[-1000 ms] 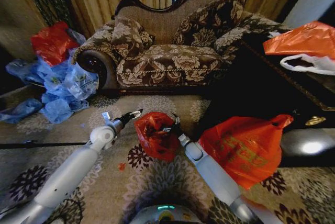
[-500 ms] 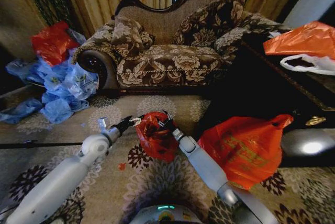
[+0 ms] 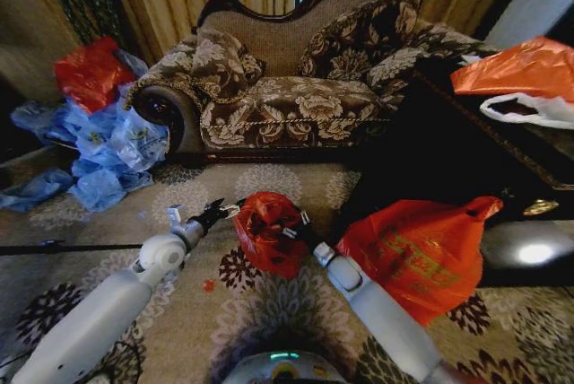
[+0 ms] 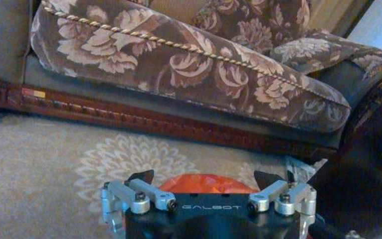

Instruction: Place a garbage bag over the trash bin.

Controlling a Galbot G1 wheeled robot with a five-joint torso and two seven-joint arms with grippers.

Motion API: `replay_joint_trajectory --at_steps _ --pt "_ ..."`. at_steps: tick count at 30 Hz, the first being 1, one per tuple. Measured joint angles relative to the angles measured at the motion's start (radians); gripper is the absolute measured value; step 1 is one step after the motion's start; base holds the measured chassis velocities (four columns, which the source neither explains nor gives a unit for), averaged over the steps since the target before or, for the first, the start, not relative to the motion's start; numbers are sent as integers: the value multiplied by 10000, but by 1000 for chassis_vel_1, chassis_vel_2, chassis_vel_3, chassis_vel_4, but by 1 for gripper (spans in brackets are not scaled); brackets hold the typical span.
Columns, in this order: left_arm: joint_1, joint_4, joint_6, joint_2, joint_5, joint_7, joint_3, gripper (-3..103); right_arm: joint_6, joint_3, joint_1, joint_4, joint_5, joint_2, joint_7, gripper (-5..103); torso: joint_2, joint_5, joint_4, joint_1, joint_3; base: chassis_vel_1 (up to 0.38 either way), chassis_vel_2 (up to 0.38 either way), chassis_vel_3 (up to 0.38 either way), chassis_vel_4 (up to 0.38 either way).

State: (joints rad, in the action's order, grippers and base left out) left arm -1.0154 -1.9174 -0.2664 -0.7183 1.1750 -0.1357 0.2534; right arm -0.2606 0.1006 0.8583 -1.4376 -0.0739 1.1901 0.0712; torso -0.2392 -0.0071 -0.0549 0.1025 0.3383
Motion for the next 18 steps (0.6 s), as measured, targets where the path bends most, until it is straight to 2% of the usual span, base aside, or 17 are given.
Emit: replay_joint_trajectory --at_steps 3,11,15,17,18 --pt "29 4 -7 4 12 -20 -12 100 -335 51 -552 934 -265 418 -11 99 0 0 5 1 0 0 0 0 0" --pt "129 46 -11 -16 54 -38 -4 100 -355 116 -1770 2299 -559 1175 -130 101 1 -3 5 1 1 0 0 0 0" --pt "168 38 -12 -24 79 -46 -12 100 -561 107 -2097 2676 -462 1449 158 90 1 -2 5 1 1 0 0 0 0" --pt "168 28 -12 -3 90 -46 -12 100 -558 114 -2166 2698 -391 1484 206 90 0 -3 5 1 1 0 0 0 0" --pt "150 7 -12 36 103 -46 2 100 -545 117 -2284 2756 -332 1550 247 87 0 -3 2 1 1 0 0 0 0"
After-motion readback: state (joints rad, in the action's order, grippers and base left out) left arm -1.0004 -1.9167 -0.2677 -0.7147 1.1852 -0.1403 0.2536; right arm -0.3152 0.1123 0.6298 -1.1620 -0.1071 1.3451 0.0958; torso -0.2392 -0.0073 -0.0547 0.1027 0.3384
